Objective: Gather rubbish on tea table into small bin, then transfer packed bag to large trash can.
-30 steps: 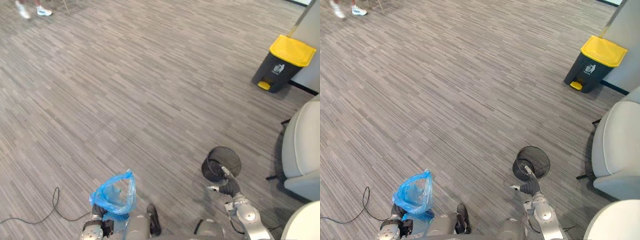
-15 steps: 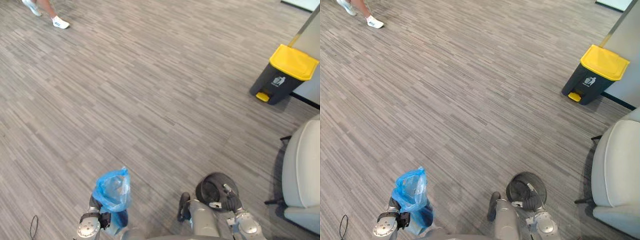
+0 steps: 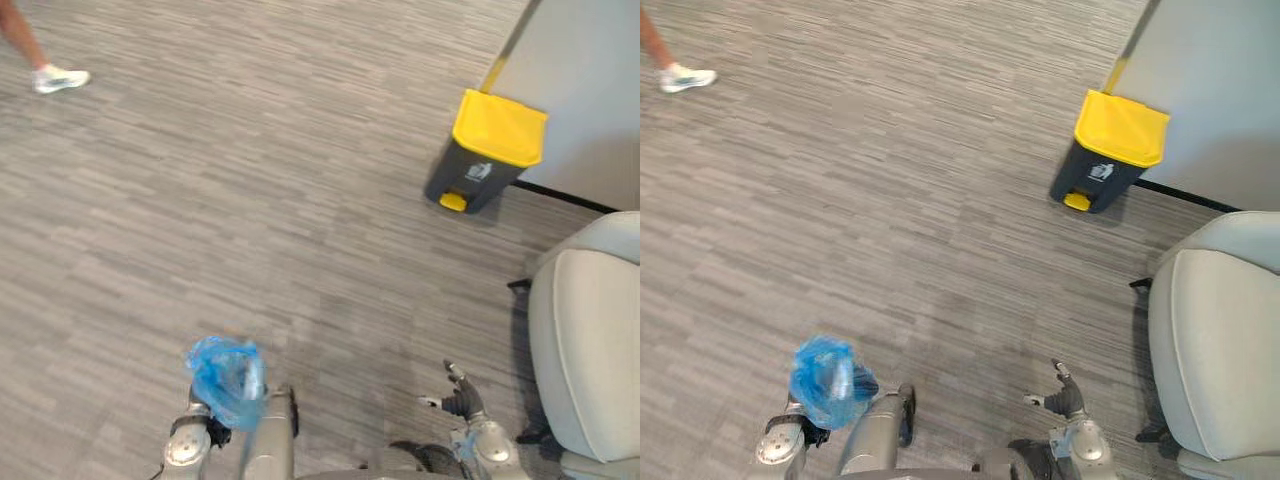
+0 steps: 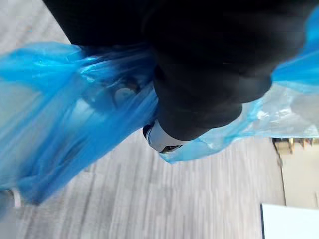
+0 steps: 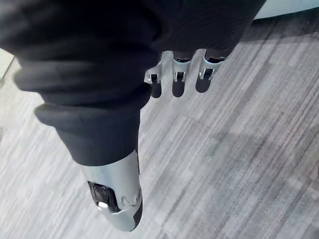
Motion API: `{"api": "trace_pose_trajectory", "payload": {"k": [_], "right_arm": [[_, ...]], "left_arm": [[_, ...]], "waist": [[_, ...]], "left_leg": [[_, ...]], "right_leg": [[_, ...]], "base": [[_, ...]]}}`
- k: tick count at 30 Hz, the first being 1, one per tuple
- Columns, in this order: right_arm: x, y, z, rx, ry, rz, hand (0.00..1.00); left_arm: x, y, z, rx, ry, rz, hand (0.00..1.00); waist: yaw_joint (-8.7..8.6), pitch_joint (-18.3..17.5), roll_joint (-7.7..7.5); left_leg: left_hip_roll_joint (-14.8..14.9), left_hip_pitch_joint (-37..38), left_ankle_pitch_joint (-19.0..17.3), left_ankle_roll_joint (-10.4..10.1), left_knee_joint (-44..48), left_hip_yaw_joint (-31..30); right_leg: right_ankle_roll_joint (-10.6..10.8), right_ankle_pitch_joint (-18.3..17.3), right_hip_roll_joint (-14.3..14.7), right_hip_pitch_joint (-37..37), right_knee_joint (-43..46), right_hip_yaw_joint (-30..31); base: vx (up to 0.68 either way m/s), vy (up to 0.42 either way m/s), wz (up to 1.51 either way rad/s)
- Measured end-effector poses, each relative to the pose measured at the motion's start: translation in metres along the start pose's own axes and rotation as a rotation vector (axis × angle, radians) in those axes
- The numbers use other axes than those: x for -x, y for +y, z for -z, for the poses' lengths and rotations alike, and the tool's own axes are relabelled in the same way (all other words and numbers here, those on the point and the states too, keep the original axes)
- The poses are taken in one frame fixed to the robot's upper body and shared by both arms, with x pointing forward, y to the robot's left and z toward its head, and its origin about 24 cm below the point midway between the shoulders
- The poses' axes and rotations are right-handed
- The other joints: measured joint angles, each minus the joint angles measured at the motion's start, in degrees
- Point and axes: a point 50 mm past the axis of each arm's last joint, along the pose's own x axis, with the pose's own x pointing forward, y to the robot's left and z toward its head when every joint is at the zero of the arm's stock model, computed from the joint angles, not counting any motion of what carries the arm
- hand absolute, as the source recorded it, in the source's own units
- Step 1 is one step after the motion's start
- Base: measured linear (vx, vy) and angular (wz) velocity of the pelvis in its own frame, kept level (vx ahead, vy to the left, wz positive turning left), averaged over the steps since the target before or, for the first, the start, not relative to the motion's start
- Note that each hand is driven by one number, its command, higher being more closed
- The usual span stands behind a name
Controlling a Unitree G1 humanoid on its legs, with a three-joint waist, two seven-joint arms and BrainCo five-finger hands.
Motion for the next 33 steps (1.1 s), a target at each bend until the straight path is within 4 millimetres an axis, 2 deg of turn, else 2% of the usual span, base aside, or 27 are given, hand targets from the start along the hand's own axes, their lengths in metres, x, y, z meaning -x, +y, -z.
{"api": "trace_pose_trajectory", "payload": {"k": [1,3,4,6,7,8,9,10,11,12,13,14,16,17,18,19,20,21,22,23,25,26,27,28,30,31,33], "right_arm": [[-0.002,0.0,-0.004,0.001,-0.012,0.001,0.0],[-0.003,-0.002,-0.002,0.006,-0.003,0.003,0.0],[-0.006,-0.005,-0.003,0.016,-0.001,0.006,0.0],[-0.007,-0.006,-0.003,0.024,0.003,0.008,0.0],[-0.005,-0.007,0.0,0.028,0.01,0.01,0.0],[-0.004,-0.008,0.001,0.031,0.018,0.011,0.0],[-0.004,-0.01,0.004,0.037,0.036,0.011,0.0],[-0.004,-0.01,0.002,0.036,0.03,0.005,0.0],[-0.005,-0.01,0.001,0.036,0.026,0.005,0.0],[-0.007,-0.011,-0.004,0.036,0.006,0.008,0.0],[-0.007,-0.009,-0.011,0.029,-0.022,0.007,0.0],[-0.008,-0.007,-0.015,0.022,-0.037,0.006,0.0],[-0.009,-0.003,-0.021,0.012,-0.064,0.0,0.0],[-0.011,-0.004,-0.026,0.016,-0.083,0.005,0.0],[-0.013,-0.007,-0.029,0.024,-0.09,0.009,0.0],[-0.014,-0.008,-0.03,0.027,-0.09,0.012,0.0],[-0.017,-0.008,-0.031,0.028,-0.088,0.012,0.0],[-0.018,-0.008,-0.03,0.029,-0.08,0.013,0.0],[-0.017,-0.008,-0.027,0.029,-0.068,0.012,0.0],[-0.016,-0.004,-0.022,0.02,-0.049,0.006,0.0],[-0.014,-0.005,-0.018,0.022,-0.035,0.011,0.0],[-0.015,-0.005,-0.021,0.021,-0.044,0.011,0.0],[-0.016,-0.003,-0.022,0.019,-0.046,0.008,0.0],[-0.016,-0.002,-0.023,0.017,-0.049,0.007,0.0],[-0.015,0.0,-0.02,0.015,-0.042,0.001,0.0],[-0.015,0.001,-0.022,0.011,-0.048,0.001,0.0],[-0.015,0.001,-0.024,0.009,-0.055,0.004,0.0]], "left_arm": [[-0.002,0.006,-0.003,-0.012,-0.014,-0.011,1.0],[-0.007,0.008,-0.008,-0.009,-0.029,-0.021,1.0],[-0.009,0.011,-0.009,-0.005,-0.029,-0.033,1.0],[-0.007,0.014,-0.003,-0.007,-0.002,-0.046,1.0],[-0.004,0.014,0.004,-0.019,0.027,-0.043,1.0],[-0.002,0.013,0.009,-0.02,0.046,-0.041,1.0],[-0.003,0.008,0.012,-0.002,0.059,-0.039,1.0],[-0.003,0.006,0.012,0.009,0.06,-0.04,1.0],[-0.002,0.004,0.012,0.021,0.06,-0.042,1.0],[-0.001,-0.001,0.013,0.048,0.066,-0.045,1.0],[-0.001,-0.005,0.014,0.059,0.069,-0.041,1.0],[-0.001,-0.007,0.013,0.063,0.068,-0.04,1.0],[0.001,-0.012,0.014,0.064,0.068,-0.023,1.0],[0.004,-0.014,0.014,0.065,0.062,-0.016,1.0],[0.004,-0.014,0.014,0.068,0.059,-0.016,1.0],[0.005,-0.014,0.014,0.068,0.06,-0.017,1.0],[0.005,-0.011,0.014,0.075,0.062,-0.029,1.0],[0.007,-0.01,0.017,0.075,0.071,-0.034,1.0],[0.008,-0.009,0.019,0.074,0.078,-0.036,1.0],[0.008,-0.008,0.02,0.072,0.083,-0.04,1.0],[0.004,-0.009,0.013,0.076,0.057,-0.037,1.0],[0.004,-0.012,0.012,0.074,0.051,-0.023,1.0],[0.004,-0.013,0.012,0.066,0.052,-0.017,1.0],[0.003,-0.013,0.011,0.06,0.049,-0.012,1.0],[0.003,-0.012,0.008,0.047,0.035,-0.006,1.0],[0.002,-0.012,0.004,0.045,0.019,-0.005,1.0],[-0.003,-0.011,-0.005,0.044,-0.016,-0.005,1.0]], "waist": [[-0.38,-0.19,0.5],[-0.59,-0.17,0.58],[-0.87,-0.09,0.71],[-1.5,-0.22,0.47],[-1.99,-0.4,0.17],[-2.26,-0.75,0.04],[-2.47,-1.02,1.77],[-2.3,-0.49,2.64],[-1.96,-0.09,3.28],[-0.82,0.72,4.64],[-0.11,1.29,4.56],[0.38,1.66,3.98],[1.77,2.03,2.53],[3.03,1.96,2.39],[3.96,2.01,2.82],[4.48,1.97,3.02],[4.73,1.96,3.16],[4.69,1.88,3.57],[4.89,1.64,3.39],[5.61,0.72,1.73],[5.75,-0.19,0.24],[5.34,-0.2,0.13],[3.89,0.0,0.18],[3.37,0.06,0.17],[2.77,0.24,0.55],[2.76,0.43,0.85],[2.78,0.57,1.06]], "left_leg": [[1.07,4.69,-0.25,-0.34,-4.43,1.57],[1.91,8.2,0.13,-0.98,-7.86,3.96],[2.41,11.47,0.2,-2.13,-10.67,6.19],[2.1,15.3,-0.23,-4.21,-12.34,8.05],[1.71,18.44,-1.5,-6.31,-12.27,8.94],[1.74,19.79,-1.88,-6.92,-11.45,8.98],[4.27,19.59,-1.29,-8.4,-6.58,9.31],[7.02,15.94,1.33,-9.99,5.01,8.86],[8.98,13.09,4.44,-8.72,13.07,8.28],[12.36,6.8,5.82,-6.25,29.46,5.19],[12.73,1.33,3.45,-5.68,39.89,1.91],[12.08,-0.8,2.53,-5.6,42.18,0.94],[9.64,-6.59,0.49,-3.99,40.73,-0.48],[8.0,-10.48,-0.22,-2.79,34.49,-0.93],[6.36,-12.66,-0.16,-3.12,27.02,-3.01],[5.17,-13.57,-0.09,-3.72,21.54,-4.57],[2.99,-13.95,1.61,-5.7,8.15,-7.85],[2.18,-13.81,5.81,-6.38,0.92,-9.8],[2.1,-13.07,9.97,-5.79,0.66,-9.8],[0.67,-12.69,9.33,-3.17,2.31,-7.44],[-0.56,-12.08,5.16,-1.98,4.05,-4.35],[-1.38,-10.2,3.16,-0.29,4.99,-2.83],[-2.08,-7.48,1.29,0.85,5.12,-2.13],[-2.39,-5.79,0.37,1.49,5.12,-1.88],[-2.56,0.0,-2.12,2.54,4.55,-1.71],[-2.36,2.0,-2.86,2.58,3.35,-1.82],[-1.59,4.73,-3.92,2.08,1.73,-2.99]], "right_leg": [[-1.43,-0.7,-0.1,-3.58,-5.88,-6.43],[-3.51,0.62,0.44,-6.79,-17.16,-11.94],[-4.36,5.57,2.65,-9.42,-29.45,-13.66],[-5.71,13.45,5.13,-9.93,-40.3,-14.06],[-9.89,20.11,6.18,-9.76,-42.94,-13.39],[-13.81,24.21,5.92,-9.79,-41.05,-12.13],[-13.69,20.27,7.43,-9.93,-36.43,-12.37],[-14.52,17.0,9.31,-8.25,-35.7,-11.87],[-14.82,16.16,10.87,-6.42,-36.57,-10.91],[-15.34,15.26,13.84,-2.35,-38.56,-8.72],[-15.64,14.56,15.57,2.01,-40.5,-6.01],[-15.91,14.32,15.87,3.93,-41.06,-4.52],[-15.73,13.73,15.67,10.07,-43.84,0.01],[-15.22,12.17,15.52,13.35,-46.08,3.81],[-13.25,10.82,15.28,14.38,-46.92,6.31],[-12.94,10.21,15.16,14.67,-46.87,8.04],[-11.57,8.6,14.63,16.35,-46.54,11.11],[-10.38,6.73,14.5,17.19,-45.79,12.86],[-9.41,5.26,14.15,17.33,-44.76,13.98],[-7.58,3.06,11.85,16.72,-42.0,15.74],[-4.04,1.11,9.38,13.81,-34.73,16.05],[0.15,1.44,7.75,10.13,-24.41,15.25],[5.65,3.97,6.1,6.41,-13.47,13.25],[6.5,4.51,4.96,4.79,-8.33,12.43],[2.31,2.7,2.54,0.44,-0.3,7.76],[0.83,1.85,2.24,-2.16,-0.65,6.1],[-0.26,1.22,2.62,-6.01,-6.12,3.28]], "base": [[0.52,0.048,-0.54],[0.53,0.026,-0.5],[0.58,0.002,-0.54],[0.71,-0.057,-0.45],[0.69,-0.101,-0.29],[0.69,-0.105,-0.41],[0.69,-0.132,-0.44],[0.68,-0.14,-0.63],[0.67,-0.139,-0.78],[0.62,-0.059,-1.06],[0.61,-0.014,-1.11],[0.57,0.026,-1.14],[0.49,0.042,-1.06],[0.51,0.125,-1.31],[0.55,0.223,-1.37],[0.54,0.287,-1.33],[0.54,0.333,-1.07],[0.49,0.289,-1.05],[0.51,0.318,-0.89],[0.53,0.316,-0.8],[0.52,0.29,-0.65],[0.48,0.264,-0.41],[0.47,0.26,-0.23],[0.47,0.22,0.07],[0.5,0.157,0.0],[0.42,0.08,-0.04],[0.38,-0.012,0.21]]}}
